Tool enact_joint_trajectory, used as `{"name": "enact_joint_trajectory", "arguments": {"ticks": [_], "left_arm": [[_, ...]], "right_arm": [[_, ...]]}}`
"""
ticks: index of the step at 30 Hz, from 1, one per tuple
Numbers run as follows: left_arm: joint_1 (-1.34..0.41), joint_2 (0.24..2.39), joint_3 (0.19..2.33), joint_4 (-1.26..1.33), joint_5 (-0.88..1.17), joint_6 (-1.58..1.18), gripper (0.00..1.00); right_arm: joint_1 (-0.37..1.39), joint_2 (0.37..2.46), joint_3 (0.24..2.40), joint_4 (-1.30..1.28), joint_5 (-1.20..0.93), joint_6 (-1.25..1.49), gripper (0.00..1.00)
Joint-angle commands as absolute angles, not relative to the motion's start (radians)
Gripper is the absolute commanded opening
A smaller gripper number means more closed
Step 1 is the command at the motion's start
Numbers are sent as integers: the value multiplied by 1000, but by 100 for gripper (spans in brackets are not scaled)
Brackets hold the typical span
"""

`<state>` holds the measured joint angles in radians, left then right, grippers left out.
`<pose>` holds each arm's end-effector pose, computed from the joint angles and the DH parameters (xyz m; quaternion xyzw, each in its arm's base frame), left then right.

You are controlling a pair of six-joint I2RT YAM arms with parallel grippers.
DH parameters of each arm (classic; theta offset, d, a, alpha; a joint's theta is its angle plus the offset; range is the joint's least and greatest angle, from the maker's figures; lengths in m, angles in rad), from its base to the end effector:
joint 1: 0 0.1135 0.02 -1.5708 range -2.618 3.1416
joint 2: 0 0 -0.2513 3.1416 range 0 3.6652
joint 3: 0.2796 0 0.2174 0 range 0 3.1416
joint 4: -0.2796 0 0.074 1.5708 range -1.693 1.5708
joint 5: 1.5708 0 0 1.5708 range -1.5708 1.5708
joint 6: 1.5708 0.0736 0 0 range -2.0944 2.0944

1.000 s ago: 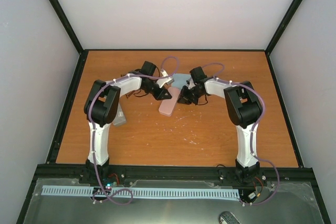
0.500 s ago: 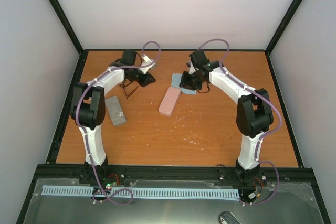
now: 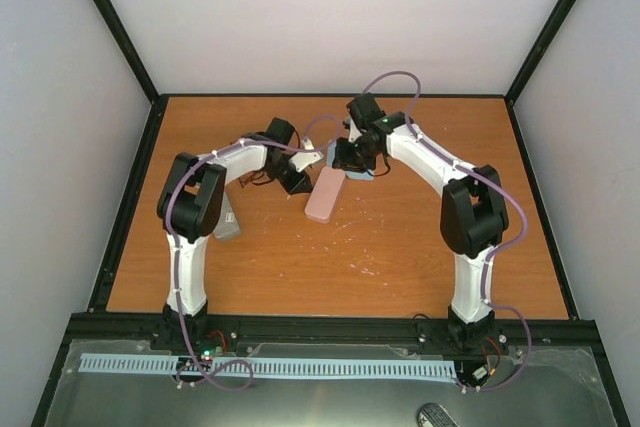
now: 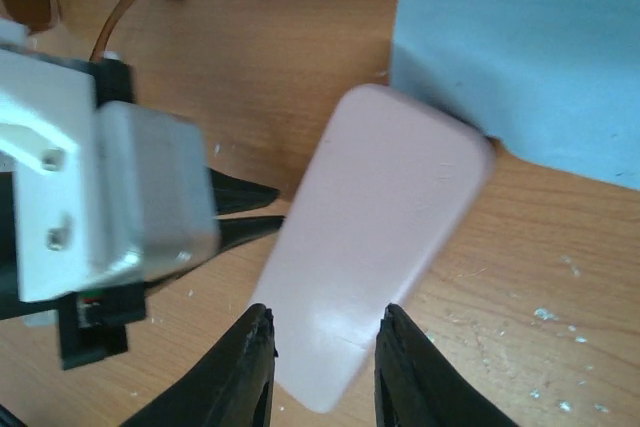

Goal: Organize the sunglasses
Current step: Move the sunglasses case at the center of the board.

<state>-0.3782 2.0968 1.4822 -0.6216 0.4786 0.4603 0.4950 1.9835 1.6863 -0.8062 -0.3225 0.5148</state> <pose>0.3567 -0.1782 0.1278 0.4260 0.8589 -0.2269 0.1712 0.3435 0.2119 0.2115 -0.0277 0.9605 0.2473 0.1245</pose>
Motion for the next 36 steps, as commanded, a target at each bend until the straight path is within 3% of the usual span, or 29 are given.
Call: {"name": "enact_joint_trajectory", "arguments": {"ticks": [1, 15, 18, 23, 26, 30, 36], "left_arm": [[-402, 2111, 1469, -633, 474, 481, 12], [-504, 2177, 1542, -561, 733, 349, 14], [-499, 2130, 1519, -556, 681, 360, 16], [-387, 1989, 1410, -565, 602, 395, 23], [-284, 1925, 1347, -578, 575, 431, 23], [-187, 1876, 1304, -595, 553, 475, 22], [-150, 1870, 1315, -598, 559, 463, 21]], "right_arm": [[526, 1997, 1720, -820, -327, 494, 28], [548, 2001, 1602, -769, -382, 488, 27], [551, 1999, 1575, -765, -378, 482, 27], [563, 2058, 1611, -780, -407, 467, 27], [578, 2124, 1663, -790, -447, 452, 26], [602, 2207, 1727, -832, -488, 432, 17], [589, 2225, 1659, -831, -436, 469, 13]]}}
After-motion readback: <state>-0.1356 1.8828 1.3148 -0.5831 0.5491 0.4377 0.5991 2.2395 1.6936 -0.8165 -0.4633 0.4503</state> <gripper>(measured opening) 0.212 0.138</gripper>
